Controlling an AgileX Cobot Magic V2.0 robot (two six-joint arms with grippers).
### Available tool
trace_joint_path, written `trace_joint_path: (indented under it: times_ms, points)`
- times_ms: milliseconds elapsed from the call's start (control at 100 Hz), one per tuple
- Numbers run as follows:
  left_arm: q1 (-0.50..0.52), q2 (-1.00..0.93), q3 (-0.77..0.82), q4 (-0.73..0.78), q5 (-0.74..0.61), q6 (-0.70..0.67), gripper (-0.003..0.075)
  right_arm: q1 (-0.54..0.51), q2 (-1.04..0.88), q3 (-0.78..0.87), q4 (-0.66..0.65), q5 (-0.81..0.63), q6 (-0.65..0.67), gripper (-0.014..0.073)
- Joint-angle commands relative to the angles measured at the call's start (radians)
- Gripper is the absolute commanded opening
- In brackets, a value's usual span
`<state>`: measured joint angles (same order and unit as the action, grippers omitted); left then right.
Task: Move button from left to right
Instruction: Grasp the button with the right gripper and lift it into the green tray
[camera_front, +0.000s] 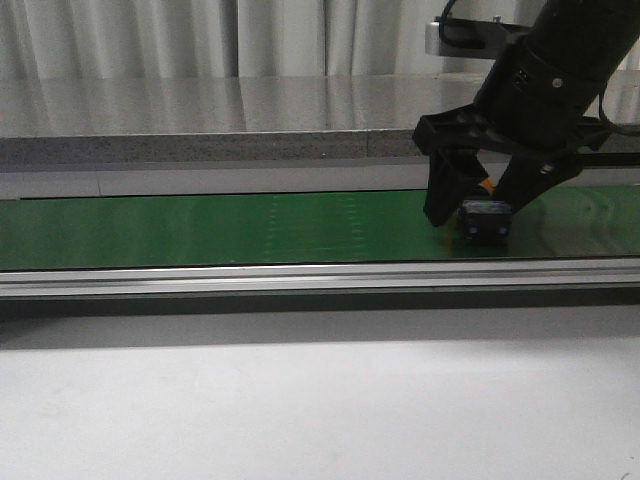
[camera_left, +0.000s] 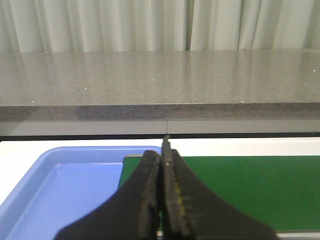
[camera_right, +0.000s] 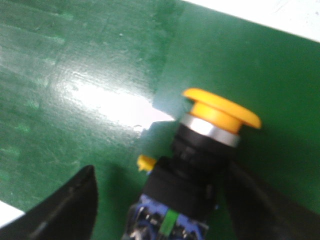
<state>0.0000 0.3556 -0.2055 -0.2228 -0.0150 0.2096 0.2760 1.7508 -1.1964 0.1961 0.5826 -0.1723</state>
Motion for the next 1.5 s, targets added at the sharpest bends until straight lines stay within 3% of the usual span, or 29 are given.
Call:
trace_joint_path:
  times_ms: [0, 90, 160, 510, 1120, 1290, 1490]
  points:
    - [-0.005, 0.004, -0.028, -0.007, -0.084, -0.003, -0.0021, 0.0, -0.037, -0.032, -0.001, -0.035, -0.014, 0.04]
    - [-0.005, 0.004, -0.028, -0.007, -0.084, -0.003, -0.0021, 0.0, -0.038, -0.032, -0.004, -0.02, -0.014, 0.0253]
    - [-0.005, 0.004, -0.028, -0.007, -0.084, -0.003, -0.0021, 0.0, -0.038, -0.032, -0.011, -0.01, -0.014, 0.0197]
    - [-0.005, 0.004, -0.028, -0.007, -0.084, -0.003, -0.0021, -0.065, -0.078, -0.097, -0.059, 0.11, -0.013, 0.0195]
    - [-0.005, 0.004, -0.028, -0.007, -0.084, -0.003, -0.0021, -0.575, -0.116, -0.187, -0.218, 0.094, -0.013, 0.0195]
    - [-0.005, 0.004, -0.028, -0.007, -0.084, -0.003, -0.0021, -0.657, -0.107, -0.187, -0.271, 0.065, -0.014, 0.0195]
    - [-0.005, 0.004, -0.028, -0.007, -0.082, -0.003, -0.0021, -0.677, -0.025, -0.187, -0.274, 0.067, -0.014, 0.0195]
